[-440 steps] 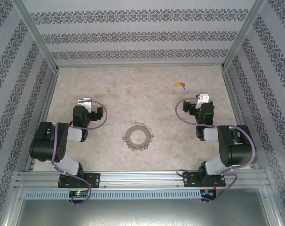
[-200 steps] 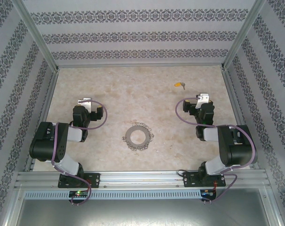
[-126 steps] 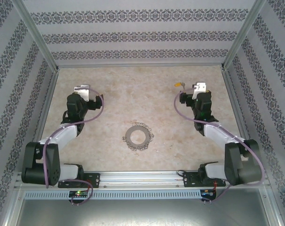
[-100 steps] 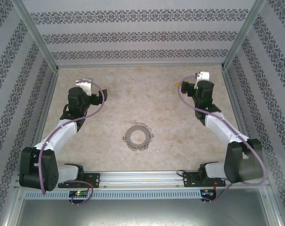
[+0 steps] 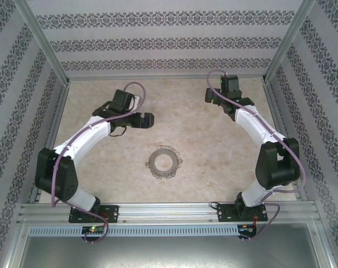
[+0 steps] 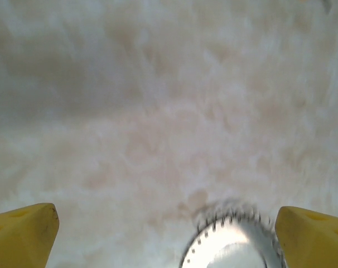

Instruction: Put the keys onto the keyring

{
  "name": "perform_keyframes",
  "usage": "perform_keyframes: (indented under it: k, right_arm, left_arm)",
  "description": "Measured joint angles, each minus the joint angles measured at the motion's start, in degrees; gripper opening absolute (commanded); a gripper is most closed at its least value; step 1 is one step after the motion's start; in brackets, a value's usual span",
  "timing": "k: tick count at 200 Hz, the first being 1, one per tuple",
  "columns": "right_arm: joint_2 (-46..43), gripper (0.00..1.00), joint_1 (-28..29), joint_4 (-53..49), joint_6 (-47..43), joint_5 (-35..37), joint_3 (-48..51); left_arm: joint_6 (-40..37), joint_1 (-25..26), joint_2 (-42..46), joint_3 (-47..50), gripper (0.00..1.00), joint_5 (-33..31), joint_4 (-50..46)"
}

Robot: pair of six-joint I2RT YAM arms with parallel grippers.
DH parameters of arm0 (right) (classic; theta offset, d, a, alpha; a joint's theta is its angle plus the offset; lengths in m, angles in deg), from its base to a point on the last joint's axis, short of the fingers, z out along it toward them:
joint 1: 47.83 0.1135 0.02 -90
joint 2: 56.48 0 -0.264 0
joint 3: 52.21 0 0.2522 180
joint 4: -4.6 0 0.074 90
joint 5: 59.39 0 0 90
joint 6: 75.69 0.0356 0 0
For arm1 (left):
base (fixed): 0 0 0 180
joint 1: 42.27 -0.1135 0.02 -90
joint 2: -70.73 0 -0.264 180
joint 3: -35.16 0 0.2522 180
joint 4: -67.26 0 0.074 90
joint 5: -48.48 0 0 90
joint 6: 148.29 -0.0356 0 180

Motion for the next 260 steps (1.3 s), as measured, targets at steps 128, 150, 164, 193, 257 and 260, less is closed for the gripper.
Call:
perform_keyframes:
  k: [128, 150, 164, 193, 257, 260]
  right_arm:
    - [-0.5, 0.9, 11.5, -9.4, 4.3, -22.8, 7.6]
    - [-0.5, 0.81, 12.7, -11.1, 3.8, -27.7, 10.1]
    - [-0.5, 0.75, 13.6, -12.5, 3.3, -30.3, 11.5]
    - [-0.5, 0.62, 15.1, -13.9, 2.3, -35.8, 13.4]
    - [4.6, 0.53, 16.4, -12.9, -0.4, -42.2, 13.7]
    - [4.9, 0.53, 16.4, -12.8, -0.4, -42.2, 13.7]
  left_arm:
    - [2.3, 6.7, -5.9, 2.8, 0.74, 3.5, -9.6]
    - [3.8, 6.6, -5.2, 5.5, 0.74, 5.3, -9.0]
    - [5.2, 6.2, -4.2, 7.7, 0.74, 6.7, -8.3]
    - [7.5, 5.8, -2.2, 9.9, 0.74, 8.9, -7.1]
    - [10.3, 5.2, -0.8, 9.9, 0.67, 12.2, -3.6]
    - [10.3, 5.2, -0.7, 9.9, 0.66, 12.2, -3.5]
